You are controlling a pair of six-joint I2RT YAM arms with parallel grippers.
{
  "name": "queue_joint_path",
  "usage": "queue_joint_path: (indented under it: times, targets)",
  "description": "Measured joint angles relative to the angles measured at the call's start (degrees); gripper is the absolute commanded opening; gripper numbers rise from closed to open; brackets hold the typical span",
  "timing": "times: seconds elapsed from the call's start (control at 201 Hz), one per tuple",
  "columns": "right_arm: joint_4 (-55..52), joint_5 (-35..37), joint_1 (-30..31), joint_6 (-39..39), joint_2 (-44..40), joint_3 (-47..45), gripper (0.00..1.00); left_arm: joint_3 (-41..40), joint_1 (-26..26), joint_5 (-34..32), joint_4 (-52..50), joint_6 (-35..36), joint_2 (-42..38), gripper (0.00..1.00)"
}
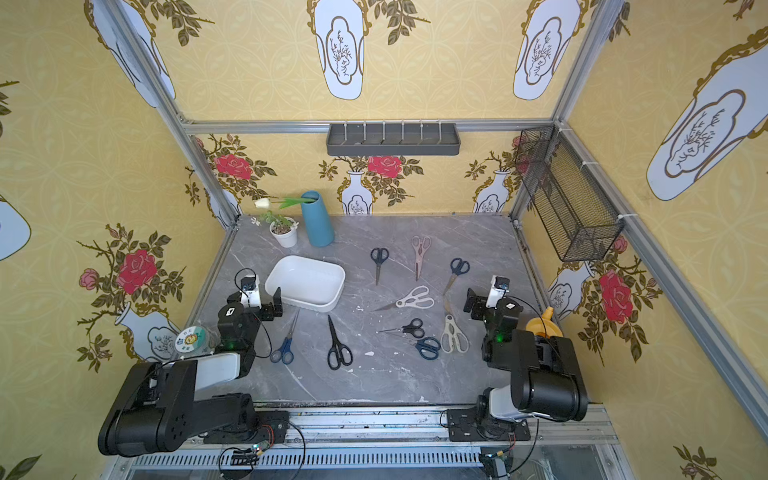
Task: Put the scissors into the storage box
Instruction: Pick up the scissors from the center of the board.
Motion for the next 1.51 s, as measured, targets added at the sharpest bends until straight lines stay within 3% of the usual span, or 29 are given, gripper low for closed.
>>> queue_joint_path:
  times: [1.255,1.394,1.513]
  targets:
    - [0.0,-1.7,-0.3,0.3,-0.1,-0.2,0.97,0.0,0.0,0.0,-0.3,0.0,-0.5,1.00]
    - [0.0,-1.7,-0.3,0.3,-0.2,-0.2,0.97,2.4,0.0,-3.1,-9.9,-0.8,-12.7,1.00]
    - [0.0,-1.7,-0.3,0.3,-0.2,-0.2,0.98,13.7,0.9,0.0,-30.7,1.2,-28.4,1.00]
